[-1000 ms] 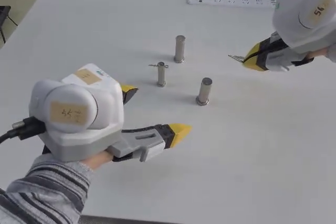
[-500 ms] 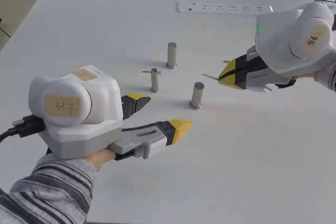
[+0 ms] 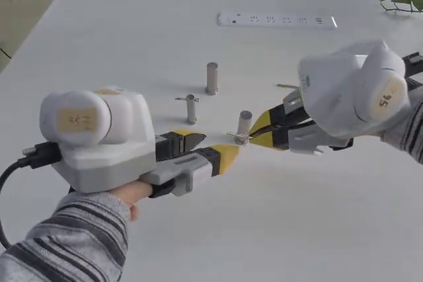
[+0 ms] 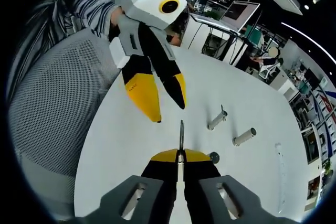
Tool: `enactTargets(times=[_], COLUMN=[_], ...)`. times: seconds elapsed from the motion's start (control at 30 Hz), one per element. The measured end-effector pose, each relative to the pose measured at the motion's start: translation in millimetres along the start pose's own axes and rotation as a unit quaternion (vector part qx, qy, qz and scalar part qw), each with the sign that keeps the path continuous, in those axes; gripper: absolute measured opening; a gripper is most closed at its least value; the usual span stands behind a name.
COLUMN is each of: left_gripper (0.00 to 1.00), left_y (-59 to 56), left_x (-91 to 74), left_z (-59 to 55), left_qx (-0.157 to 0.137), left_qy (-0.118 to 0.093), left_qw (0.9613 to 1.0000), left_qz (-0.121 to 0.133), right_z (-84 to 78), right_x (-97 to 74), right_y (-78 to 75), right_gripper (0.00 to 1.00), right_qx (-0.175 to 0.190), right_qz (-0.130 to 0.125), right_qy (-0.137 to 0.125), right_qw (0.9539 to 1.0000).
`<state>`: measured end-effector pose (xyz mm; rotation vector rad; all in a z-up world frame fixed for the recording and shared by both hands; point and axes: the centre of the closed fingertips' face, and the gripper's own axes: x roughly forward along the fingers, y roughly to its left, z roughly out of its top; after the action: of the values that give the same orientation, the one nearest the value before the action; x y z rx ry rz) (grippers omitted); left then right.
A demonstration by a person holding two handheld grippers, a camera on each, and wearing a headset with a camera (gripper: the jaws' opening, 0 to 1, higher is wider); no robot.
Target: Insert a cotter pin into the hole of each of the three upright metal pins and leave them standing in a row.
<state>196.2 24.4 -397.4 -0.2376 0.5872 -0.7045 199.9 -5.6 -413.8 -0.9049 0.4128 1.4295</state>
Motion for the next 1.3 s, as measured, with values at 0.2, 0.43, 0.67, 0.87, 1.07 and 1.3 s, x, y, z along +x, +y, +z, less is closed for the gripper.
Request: enactTargets(times=[0.2, 0.43, 0.67, 0.87, 1.07, 1.3], left_gripper=[0.18, 0.1, 0.02, 0.0, 0.0, 0.0], left_y=[-3.4, -9.7, -16.2, -16.3, -17.3, -22.8], left_x=[-0.8, -0.9, -0.6, 0.1, -0.2, -1.4], left_z=[-2.7, -2.0, -1.4, -2.0, -1.3, -2.4], left_qx=[-0.047, -0.071, -0.077, -0.081, -0.053, 0.003], left_qy=[-0.003, -0.008, -0.01, -0.012, -0.017, -0.018], left_qw=[0.9988, 0.9971, 0.9962, 0.9958, 0.9973, 0.9982], left_qz=[-0.014, -0.027, -0.04, -0.041, -0.047, -0.056], right_z=[13.9, 19.5, 23.7, 24.9, 25.2, 23.4], right_x=[-0.9, -1.3, -2.0, -2.6, -2.4, -4.1], right_y=[7.7, 13.3, 14.8, 15.1, 16.1, 18.2], right_gripper=[0.0, 0.0, 0.0, 0.0, 0.0, 0.0], right_qx=[-0.015, -0.03, -0.039, -0.041, -0.027, 0.035], right_qz=[0.003, 0.008, 0.007, 0.006, 0.007, 0.016], right_qy=[-0.015, -0.018, -0.022, -0.023, -0.028, -0.05], right_qw=[0.9998, 0.9993, 0.999, 0.9989, 0.9992, 0.998])
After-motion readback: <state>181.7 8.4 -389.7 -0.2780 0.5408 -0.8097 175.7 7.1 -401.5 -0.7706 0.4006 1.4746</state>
